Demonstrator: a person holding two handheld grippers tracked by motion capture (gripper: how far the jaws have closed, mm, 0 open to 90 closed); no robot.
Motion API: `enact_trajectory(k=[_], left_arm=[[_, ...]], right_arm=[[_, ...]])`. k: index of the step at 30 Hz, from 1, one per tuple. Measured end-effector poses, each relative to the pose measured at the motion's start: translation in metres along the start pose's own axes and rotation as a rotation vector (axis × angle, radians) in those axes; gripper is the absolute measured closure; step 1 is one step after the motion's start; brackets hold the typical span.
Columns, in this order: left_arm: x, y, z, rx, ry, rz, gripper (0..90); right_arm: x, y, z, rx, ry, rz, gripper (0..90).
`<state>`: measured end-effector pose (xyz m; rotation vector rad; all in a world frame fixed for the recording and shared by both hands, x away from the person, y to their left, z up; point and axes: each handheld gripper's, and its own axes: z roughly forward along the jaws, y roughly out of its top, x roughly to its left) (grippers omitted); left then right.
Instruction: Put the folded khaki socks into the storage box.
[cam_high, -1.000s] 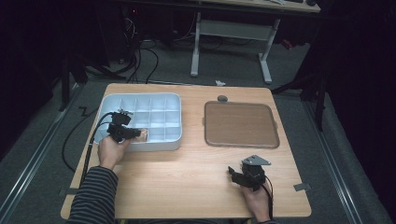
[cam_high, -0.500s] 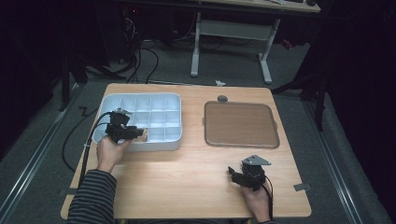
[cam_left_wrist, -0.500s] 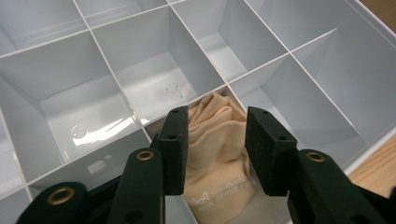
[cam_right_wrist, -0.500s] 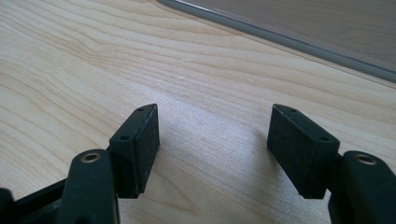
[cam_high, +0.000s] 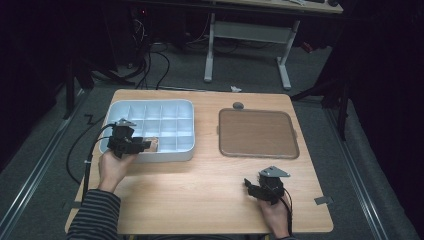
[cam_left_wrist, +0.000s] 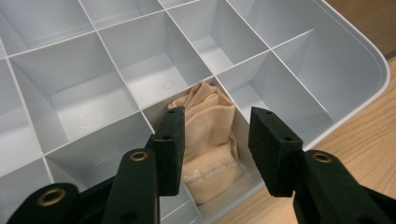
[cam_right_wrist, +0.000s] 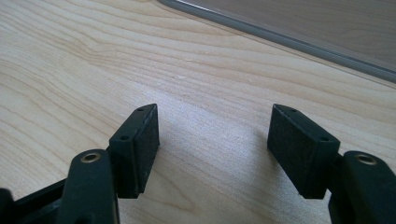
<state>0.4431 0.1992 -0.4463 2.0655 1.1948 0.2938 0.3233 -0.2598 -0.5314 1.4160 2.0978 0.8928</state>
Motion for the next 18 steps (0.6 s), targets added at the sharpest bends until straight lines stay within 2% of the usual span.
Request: enact_trajectory(k=[10,18], left_arm=[[-0.002,-0.009,-0.012,-0.043,-0.007,-0.004,55.7],[-0.010,-0.011,-0.020,-0.055,-0.007,0.021,55.1]], right_arm=[[0.000,0.000,0.000,0.000,0.000,0.000,34.0],[0.000,0.000,0.000,-0.001,0.000,0.000,34.0]])
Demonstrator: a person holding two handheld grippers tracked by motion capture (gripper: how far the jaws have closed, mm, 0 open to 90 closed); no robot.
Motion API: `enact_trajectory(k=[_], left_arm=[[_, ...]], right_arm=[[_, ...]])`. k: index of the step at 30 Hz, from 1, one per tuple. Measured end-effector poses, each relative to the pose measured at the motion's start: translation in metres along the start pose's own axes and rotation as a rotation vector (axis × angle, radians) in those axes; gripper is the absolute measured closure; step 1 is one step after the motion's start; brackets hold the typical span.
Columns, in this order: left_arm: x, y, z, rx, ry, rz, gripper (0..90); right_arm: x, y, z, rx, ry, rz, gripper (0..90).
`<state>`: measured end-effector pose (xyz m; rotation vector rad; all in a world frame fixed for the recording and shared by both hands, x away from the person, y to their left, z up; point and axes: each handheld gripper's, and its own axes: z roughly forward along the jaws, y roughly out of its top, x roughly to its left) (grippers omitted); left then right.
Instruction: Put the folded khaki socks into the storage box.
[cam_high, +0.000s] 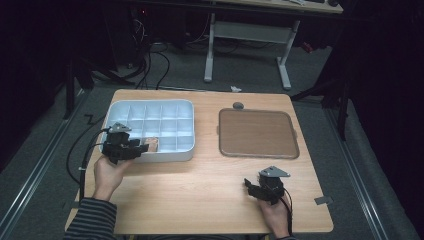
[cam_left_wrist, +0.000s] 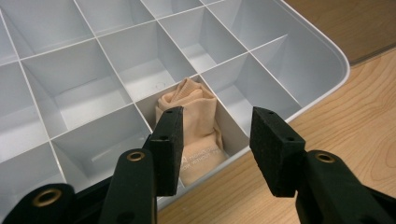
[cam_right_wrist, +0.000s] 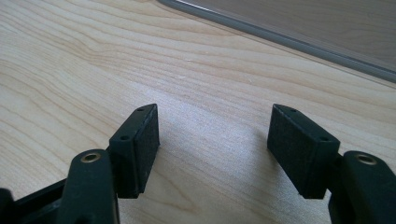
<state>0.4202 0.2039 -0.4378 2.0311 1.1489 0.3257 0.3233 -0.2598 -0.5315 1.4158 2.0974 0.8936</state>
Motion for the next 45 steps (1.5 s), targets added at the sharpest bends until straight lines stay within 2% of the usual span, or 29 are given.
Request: enact_trajectory(k=[7,22,33,45], left_arm=[[-0.004,-0.004,-0.008,-0.021,-0.010,0.003,55.1],[-0.003,-0.019,-0.018,-0.048,-0.017,-0.026,54.0],[-0.006,-0.026,-0.024,-0.064,-0.023,-0.029,52.5],[-0.007,-0.043,-0.030,-0.078,-0.023,-0.052,50.9]], right_arm=[[0.000,0.000,0.000,0.000,0.000,0.000,34.0],[0.000,0.000,0.000,0.000,-0.001,0.000,34.1],[0.000,0.000,0.000,0.000,0.000,0.000,34.1],[0.000,0.000,0.000,0.000,-0.001,0.000,34.1]])
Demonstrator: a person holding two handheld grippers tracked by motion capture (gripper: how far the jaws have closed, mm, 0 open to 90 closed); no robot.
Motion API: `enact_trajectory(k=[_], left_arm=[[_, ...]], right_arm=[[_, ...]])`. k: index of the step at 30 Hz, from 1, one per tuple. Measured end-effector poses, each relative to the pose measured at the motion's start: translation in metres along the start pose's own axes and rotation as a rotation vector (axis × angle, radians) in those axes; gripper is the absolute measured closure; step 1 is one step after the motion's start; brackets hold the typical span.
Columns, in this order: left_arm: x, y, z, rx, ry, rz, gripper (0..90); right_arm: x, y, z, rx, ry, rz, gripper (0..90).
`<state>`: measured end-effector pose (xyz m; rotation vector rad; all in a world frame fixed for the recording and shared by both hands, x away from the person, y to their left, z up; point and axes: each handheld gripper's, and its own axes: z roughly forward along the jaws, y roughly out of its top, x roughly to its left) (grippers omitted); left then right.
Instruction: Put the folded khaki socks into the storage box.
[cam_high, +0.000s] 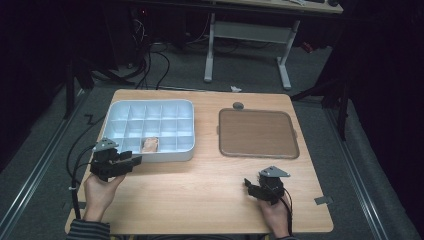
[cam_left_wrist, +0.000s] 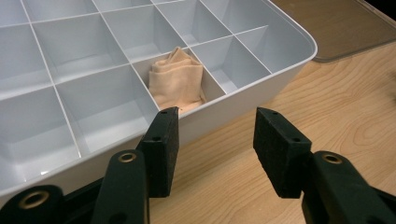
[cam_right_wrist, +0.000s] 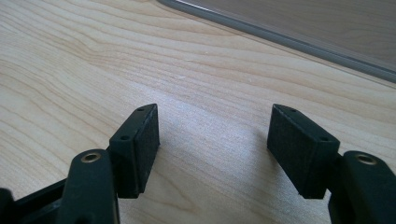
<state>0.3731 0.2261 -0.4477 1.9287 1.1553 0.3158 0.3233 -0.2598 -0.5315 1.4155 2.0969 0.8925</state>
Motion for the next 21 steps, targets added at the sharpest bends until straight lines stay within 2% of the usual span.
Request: enact_trajectory(k=[7,21], left_arm=[[-0.002,-0.012,-0.005,-0.023,-0.003,-0.014,49.6],[-0.008,-0.035,-0.002,-0.022,-0.027,-0.042,48.2]], right_arm=[[0.000,0.000,0.000,0.001,0.000,0.000,34.0],[0.000,0.000,0.000,0.002,-0.002,0.000,34.1]])
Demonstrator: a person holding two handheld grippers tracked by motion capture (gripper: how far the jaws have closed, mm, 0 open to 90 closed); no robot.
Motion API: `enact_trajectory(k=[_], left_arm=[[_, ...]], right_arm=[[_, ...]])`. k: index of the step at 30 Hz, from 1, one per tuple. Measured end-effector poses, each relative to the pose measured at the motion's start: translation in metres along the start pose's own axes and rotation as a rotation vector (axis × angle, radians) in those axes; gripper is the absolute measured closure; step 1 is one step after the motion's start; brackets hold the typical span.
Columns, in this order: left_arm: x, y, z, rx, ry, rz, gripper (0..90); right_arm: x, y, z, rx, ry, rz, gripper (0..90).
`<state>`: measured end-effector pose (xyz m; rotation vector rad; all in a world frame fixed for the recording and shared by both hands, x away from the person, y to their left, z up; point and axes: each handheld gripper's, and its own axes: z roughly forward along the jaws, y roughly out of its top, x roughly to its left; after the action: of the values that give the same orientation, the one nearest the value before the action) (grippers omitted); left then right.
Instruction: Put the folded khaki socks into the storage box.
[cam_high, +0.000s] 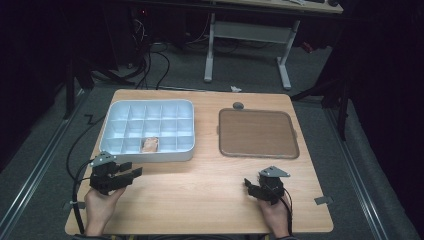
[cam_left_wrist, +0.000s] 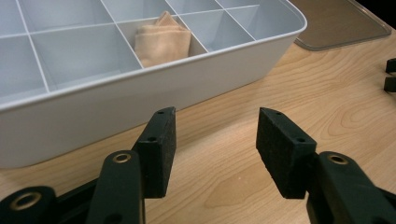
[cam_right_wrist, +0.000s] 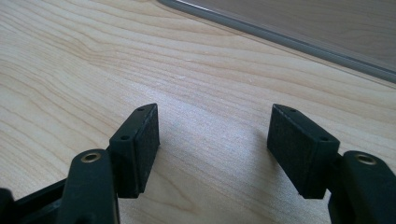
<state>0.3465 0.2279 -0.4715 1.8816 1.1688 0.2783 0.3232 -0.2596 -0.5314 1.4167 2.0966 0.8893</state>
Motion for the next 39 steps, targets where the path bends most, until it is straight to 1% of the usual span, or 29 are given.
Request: enact_trajectory(k=[5,7,10,11,18,22,23,26,33,34,39], left_arm=[[0.000,-0.007,0.008,0.003,-0.006,-0.024,47.1],[-0.001,-0.010,0.011,0.008,-0.011,-0.027,47.1],[-0.004,-0.012,0.016,0.015,-0.017,-0.026,47.0],[-0.004,-0.012,0.017,0.016,-0.012,-0.021,46.9],[-0.009,-0.016,0.025,0.019,-0.015,-0.011,46.7],[-0.012,-0.021,0.032,0.036,-0.016,-0.004,46.5],[-0.012,-0.022,0.034,0.035,-0.014,-0.005,46.5],[-0.013,-0.024,0.037,0.039,-0.027,-0.012,46.3],[-0.017,-0.025,0.041,0.023,-0.016,-0.015,45.9],[-0.017,-0.026,0.042,0.028,-0.018,-0.012,45.8],[-0.019,-0.031,0.048,0.044,0.008,0.001,45.7]], right_arm=[[0.000,0.000,0.000,-0.001,0.001,0.000,34.1],[0.000,0.000,0.000,-0.001,0.002,0.000,34.1],[0.000,0.000,0.000,-0.002,0.001,0.000,34.1],[0.000,0.000,0.000,-0.001,0.001,0.001,34.1],[0.000,0.000,0.000,-0.001,0.001,0.001,34.1],[0.000,0.000,0.000,-0.001,0.001,0.000,34.1],[0.000,0.000,0.000,-0.001,0.002,0.000,34.1],[0.000,0.000,0.000,-0.001,0.001,0.000,34.1],[0.000,0.000,0.000,-0.001,0.002,-0.001,33.8],[0.000,0.000,0.000,-0.001,0.002,-0.001,33.9],[0.000,0.000,0.000,-0.001,0.002,-0.001,33.9]])
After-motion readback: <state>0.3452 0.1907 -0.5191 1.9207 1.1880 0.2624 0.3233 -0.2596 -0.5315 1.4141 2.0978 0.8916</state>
